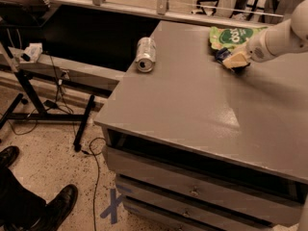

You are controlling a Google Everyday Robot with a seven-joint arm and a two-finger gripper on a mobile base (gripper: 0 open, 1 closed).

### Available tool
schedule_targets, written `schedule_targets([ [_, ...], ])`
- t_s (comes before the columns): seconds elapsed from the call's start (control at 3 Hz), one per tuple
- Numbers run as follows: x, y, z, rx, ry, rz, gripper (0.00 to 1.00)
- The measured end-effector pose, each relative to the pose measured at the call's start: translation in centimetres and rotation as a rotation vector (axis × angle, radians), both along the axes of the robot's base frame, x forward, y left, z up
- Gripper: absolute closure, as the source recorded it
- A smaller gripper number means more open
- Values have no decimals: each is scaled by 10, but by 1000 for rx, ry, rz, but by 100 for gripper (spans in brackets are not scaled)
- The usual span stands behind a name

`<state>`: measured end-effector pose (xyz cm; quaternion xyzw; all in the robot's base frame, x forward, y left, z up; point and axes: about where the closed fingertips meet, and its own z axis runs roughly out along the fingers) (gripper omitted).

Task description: Move rxbar blueberry near green rice chip bag

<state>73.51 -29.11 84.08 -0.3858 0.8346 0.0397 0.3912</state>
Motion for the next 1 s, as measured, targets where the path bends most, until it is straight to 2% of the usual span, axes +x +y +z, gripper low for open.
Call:
schedule_targets([
  [0.33,2,1,0,1,0,2,13],
  [0.67,2,1,1,1,0,2,0],
  [1.0,2,1,3,1,-1,3,0],
])
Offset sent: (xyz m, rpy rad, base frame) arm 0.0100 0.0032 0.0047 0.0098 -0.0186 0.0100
